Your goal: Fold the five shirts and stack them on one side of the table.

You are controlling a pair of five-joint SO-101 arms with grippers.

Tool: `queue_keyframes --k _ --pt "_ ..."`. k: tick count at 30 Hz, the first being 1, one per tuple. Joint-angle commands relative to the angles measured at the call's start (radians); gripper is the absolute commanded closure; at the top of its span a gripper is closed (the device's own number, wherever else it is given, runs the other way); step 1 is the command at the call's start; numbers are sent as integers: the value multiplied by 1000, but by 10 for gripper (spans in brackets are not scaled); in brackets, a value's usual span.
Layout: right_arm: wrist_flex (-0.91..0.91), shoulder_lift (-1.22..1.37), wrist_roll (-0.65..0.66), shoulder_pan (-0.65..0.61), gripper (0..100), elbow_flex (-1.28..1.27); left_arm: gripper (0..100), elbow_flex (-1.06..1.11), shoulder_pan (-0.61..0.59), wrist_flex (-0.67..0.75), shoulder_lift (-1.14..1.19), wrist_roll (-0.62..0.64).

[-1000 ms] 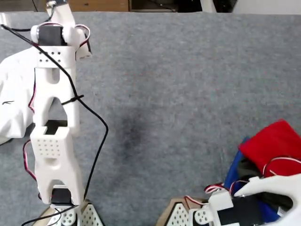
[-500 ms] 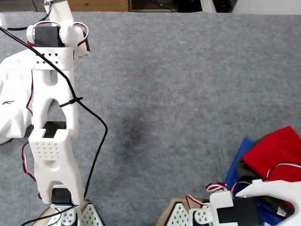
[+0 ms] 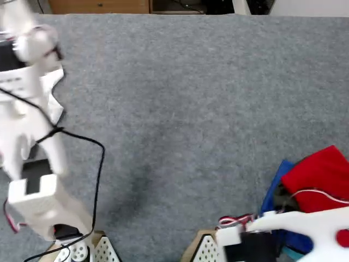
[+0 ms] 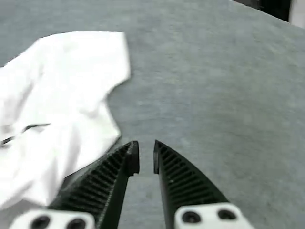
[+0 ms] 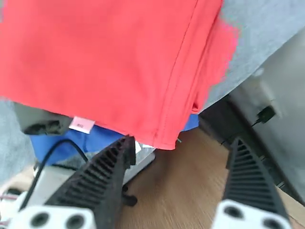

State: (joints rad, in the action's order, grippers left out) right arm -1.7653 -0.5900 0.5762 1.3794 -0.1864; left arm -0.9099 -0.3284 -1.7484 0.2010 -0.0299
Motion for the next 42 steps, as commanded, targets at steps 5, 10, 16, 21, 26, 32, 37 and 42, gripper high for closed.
queue_keyframes --k 5,10,16,21,26,32,37,42 --pt "-12 -202 -68 -170 978 30 919 83 -388 9 -47 -193" --pt "-12 -285 -180 -343 983 30 809 83 -539 195 84 -203" --pt "-14 -351 -278 -541 983 30 806 83 -555 336 303 -209" --pt "-14 -358 -287 -573 983 28 808 57 -562 404 541 -209" --pt "-15 -360 -285 -573 983 28 808 -6 -575 388 730 -209" --pt "-15 -360 -285 -573 983 28 884 -157 -582 273 834 -209" --pt "-15 -361 -285 -575 983 28 976 -287 -578 152 846 -203" --pt "-15 -361 -287 -576 983 28 980 -537 -549 -15 849 -195"
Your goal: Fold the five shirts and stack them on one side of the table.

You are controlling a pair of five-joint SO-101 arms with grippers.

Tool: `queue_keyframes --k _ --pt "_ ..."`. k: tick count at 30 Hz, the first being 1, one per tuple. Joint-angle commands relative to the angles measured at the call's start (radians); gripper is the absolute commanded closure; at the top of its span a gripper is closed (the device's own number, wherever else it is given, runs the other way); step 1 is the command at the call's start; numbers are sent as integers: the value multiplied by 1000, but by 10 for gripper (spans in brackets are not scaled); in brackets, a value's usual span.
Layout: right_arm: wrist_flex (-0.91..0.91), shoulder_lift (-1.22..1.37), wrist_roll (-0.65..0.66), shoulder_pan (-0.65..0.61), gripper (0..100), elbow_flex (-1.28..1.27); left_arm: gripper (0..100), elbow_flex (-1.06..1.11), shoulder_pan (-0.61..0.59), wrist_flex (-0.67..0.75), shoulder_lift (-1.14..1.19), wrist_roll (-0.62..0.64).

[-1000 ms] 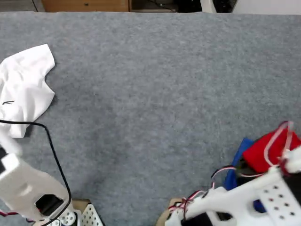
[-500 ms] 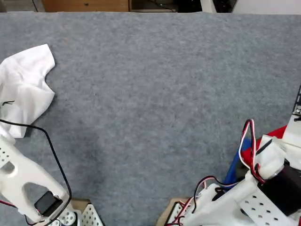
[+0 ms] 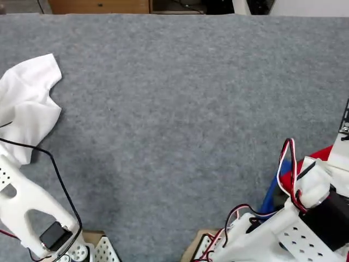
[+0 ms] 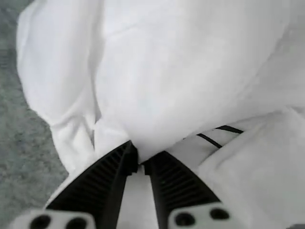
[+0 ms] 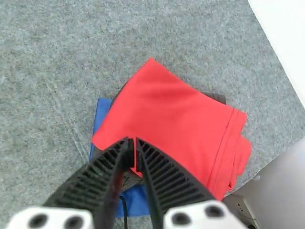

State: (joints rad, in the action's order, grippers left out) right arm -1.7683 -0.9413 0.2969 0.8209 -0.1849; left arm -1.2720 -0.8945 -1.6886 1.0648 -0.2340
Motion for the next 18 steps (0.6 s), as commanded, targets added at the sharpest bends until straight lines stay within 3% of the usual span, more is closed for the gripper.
queue_keyframes --k 1,5,9,14,18 --pt "-12 -10 -8 -18 983 27 980 -212 18 -74 -18 35" --pt "-12 -10 -6 -18 983 27 980 -279 43 -74 -71 72" --pt "-12 -5 -6 -19 983 27 980 -184 120 -74 -176 74" --pt "-11 -4 -6 -19 983 25 980 81 282 -74 -400 144" --pt "-11 -4 -5 -19 983 25 980 391 493 -74 -627 184"
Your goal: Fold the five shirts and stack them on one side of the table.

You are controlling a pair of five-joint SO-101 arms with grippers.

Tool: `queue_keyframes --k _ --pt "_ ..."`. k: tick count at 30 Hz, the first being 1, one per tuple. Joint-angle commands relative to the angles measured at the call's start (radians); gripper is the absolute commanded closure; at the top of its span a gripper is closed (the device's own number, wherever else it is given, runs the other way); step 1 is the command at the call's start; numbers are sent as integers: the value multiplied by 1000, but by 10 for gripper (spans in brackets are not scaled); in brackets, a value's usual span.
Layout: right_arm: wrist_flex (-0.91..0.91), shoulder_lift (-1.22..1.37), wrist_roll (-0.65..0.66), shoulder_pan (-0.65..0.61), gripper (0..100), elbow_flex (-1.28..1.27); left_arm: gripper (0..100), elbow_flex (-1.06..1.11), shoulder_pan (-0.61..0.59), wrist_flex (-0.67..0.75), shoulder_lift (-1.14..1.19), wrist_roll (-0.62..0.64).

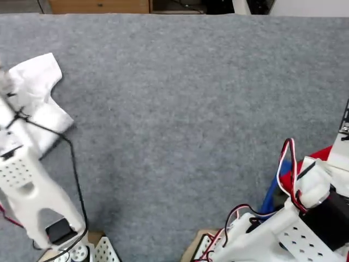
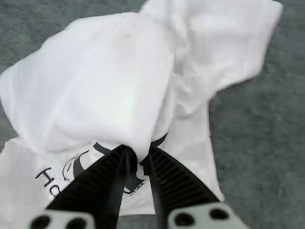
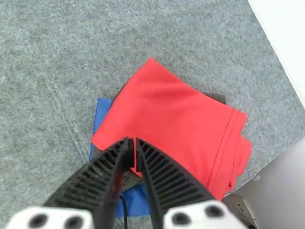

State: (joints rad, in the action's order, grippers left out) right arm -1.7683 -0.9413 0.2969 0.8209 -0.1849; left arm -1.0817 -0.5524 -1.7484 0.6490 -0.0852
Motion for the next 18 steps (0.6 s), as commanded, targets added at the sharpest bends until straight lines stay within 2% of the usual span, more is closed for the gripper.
queue_keyframes --k 1,5,11,14,18 --pt "-11 -4 -5 -19 983 25 980 285 209 -14 -269 43" --pt "-9 -4 2 -19 983 25 980 589 462 -11 -506 38" --pt "-6 -4 140 -19 980 27 976 941 809 -9 -763 17" --pt "3 -4 183 -19 979 27 929 1033 890 -9 -846 -43" --pt "46 -4 218 -28 974 28 773 1046 844 -9 -940 -5"
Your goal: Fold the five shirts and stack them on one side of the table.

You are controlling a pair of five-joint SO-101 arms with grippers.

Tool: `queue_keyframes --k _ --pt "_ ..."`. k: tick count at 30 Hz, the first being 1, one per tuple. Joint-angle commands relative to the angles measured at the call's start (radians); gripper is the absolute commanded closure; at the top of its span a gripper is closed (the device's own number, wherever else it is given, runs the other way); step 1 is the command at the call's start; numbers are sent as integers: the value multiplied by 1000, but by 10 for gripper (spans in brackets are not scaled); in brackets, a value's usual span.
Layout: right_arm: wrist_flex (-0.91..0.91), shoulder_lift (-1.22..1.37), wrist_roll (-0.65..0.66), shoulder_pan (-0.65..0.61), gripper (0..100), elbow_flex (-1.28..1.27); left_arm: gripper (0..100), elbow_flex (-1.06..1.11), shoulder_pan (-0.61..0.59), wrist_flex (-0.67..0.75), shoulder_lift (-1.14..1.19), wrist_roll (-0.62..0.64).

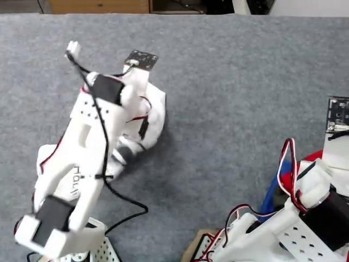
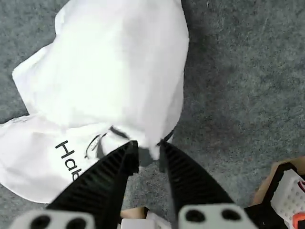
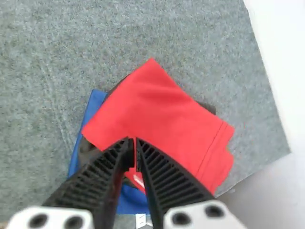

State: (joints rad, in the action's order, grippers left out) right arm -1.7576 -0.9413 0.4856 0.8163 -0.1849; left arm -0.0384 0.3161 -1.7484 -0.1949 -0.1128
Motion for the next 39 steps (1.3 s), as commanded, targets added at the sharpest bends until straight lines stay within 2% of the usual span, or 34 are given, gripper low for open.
queue_keyframes --k 1,4,6,10,14,19,22,25,32,39 --pt "48 -4 35 -41 952 31 758 2 -52 -9 -119 41" --pt "77 -1 31 -94 826 33 754 -11 -146 -9 -176 81" --pt "98 13 31 -160 772 30 754 -43 -269 -9 -211 81" --pt "98 105 -14 -317 771 31 751 -92 -592 -9 -248 74" --pt "100 242 -114 -512 771 47 753 -31 -862 9 -200 -34" --pt "104 424 -213 -825 771 163 753 167 -1092 224 -81 -120" --pt "104 565 -245 -992 771 280 753 264 -1140 330 -2 -147" --pt "104 746 -285 -1104 771 424 753 304 -1134 353 64 -141" --pt "95 1181 -299 -1316 770 831 753 264 -1089 385 156 -5" --pt "26 1549 -299 -1455 770 1190 762 258 -1074 388 242 8"
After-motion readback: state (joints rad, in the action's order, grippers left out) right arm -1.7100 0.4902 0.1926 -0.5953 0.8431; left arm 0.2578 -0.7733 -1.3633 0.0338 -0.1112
